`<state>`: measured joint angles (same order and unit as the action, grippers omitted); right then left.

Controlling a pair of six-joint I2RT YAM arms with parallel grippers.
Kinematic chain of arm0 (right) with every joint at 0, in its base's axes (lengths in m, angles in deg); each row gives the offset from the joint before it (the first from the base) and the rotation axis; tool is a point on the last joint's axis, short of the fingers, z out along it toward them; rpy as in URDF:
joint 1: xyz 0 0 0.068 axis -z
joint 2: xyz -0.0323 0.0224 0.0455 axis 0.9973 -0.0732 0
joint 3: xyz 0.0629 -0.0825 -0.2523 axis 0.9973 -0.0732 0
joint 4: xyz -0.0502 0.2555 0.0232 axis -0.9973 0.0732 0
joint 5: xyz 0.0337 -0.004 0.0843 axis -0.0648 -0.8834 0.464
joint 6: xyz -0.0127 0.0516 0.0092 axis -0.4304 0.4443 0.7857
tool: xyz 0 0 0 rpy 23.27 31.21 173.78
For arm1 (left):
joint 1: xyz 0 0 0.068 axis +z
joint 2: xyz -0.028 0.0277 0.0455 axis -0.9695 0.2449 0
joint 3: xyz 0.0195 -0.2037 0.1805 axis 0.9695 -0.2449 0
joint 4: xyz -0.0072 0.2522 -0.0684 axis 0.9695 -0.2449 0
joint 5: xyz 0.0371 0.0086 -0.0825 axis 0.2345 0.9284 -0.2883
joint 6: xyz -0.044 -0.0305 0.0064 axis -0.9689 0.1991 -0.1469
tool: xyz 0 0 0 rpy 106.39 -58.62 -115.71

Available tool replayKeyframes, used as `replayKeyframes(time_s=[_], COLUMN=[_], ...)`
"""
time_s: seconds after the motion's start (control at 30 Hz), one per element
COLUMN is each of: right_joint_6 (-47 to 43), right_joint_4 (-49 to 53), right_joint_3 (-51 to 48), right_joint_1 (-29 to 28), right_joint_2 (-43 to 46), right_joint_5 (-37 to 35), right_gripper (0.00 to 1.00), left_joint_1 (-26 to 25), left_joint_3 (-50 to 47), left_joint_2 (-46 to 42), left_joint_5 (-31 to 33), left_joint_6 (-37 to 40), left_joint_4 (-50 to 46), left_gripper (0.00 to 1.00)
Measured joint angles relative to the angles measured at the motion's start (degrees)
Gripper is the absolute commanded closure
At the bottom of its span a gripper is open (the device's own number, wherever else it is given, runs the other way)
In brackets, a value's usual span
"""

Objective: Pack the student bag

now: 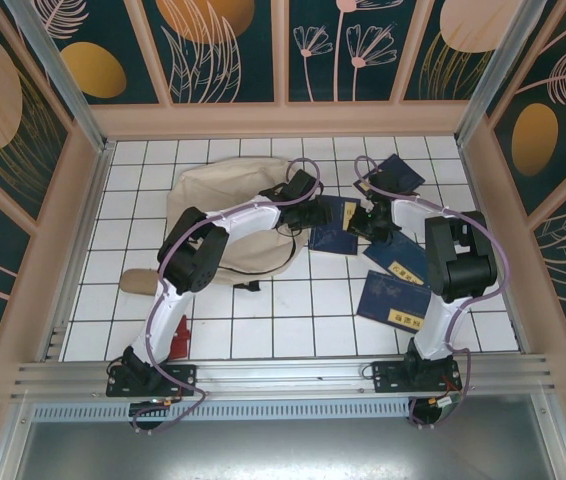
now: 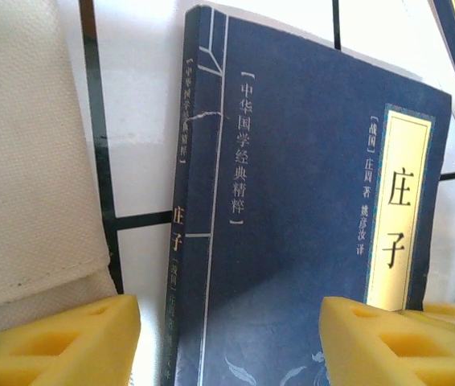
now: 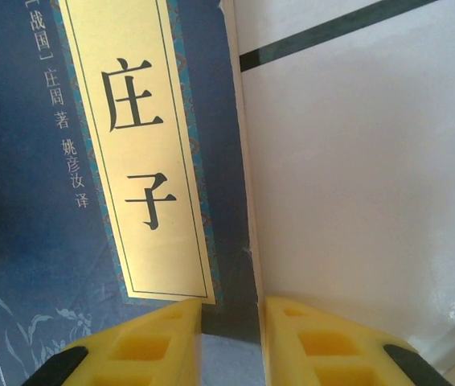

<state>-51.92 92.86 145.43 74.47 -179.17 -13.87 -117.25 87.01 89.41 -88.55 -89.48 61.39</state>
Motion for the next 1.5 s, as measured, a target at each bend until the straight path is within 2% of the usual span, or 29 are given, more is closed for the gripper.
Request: replayKeyframes(time_s=[0.37,0.73,0.9,0.97,1.1,1.17,1.23,1.3,1.4,1.5], right_joint_6=[0.00,0.00,0.00,0.00,0.02,0.04,0.13,0.39,1.62,4.55], right_joint_4=[-0.33,-0.61,-0.63,-0.63,-0.72,-0.90,-2.21,-3.32,-4.37,-8.20], right_joint_3=[0.00,-0.02,-0.02,0.00,-0.02,-0.13,-1.27,-2.84,-5.18,-7.52], right_joint_1=[0.44,1.16,1.25,1.27,1.27,1.29,1.44,1.73,2.86,6.03], right_joint_2=[-0.11,-0.20,-0.20,-0.20,-0.15,0.07,1.01,2.84,7.61,14.32], right_joint_5=[0.63,1.07,1.07,1.07,1.07,1.05,1.25,1.55,4.87,12.94], right_gripper=[0.79,0.79,0.79,0.79,0.79,0.78,0.76,0.73,0.59,0.42], left_joint_1=[0.35,1.36,0.92,0.79,0.79,0.76,0.74,0.50,0.20,0.28], left_joint_3=[0.81,-1.73,-3.63,-3.63,-3.67,-3.67,-3.76,-3.80,-4.02,-4.50], left_joint_2=[1.03,-0.17,-2.14,-2.43,-2.51,-2.56,-2.91,-3.63,-6.10,-10.75], left_joint_5=[-4.59,-16.24,-19.04,-19.17,-18.21,-17.42,-16.61,-15.74,-13.53,-11.54], left_joint_6=[0.26,0.83,0.07,-0.09,-0.52,-0.52,-0.37,-0.20,0.26,1.44], left_joint_4=[-0.46,4.22,6.91,7.15,7.02,7.02,6.64,6.29,6.19,5.99], left_gripper=[0.48,0.56,0.62,0.66,0.87,0.93,0.99,1.00,1.00,1.00])
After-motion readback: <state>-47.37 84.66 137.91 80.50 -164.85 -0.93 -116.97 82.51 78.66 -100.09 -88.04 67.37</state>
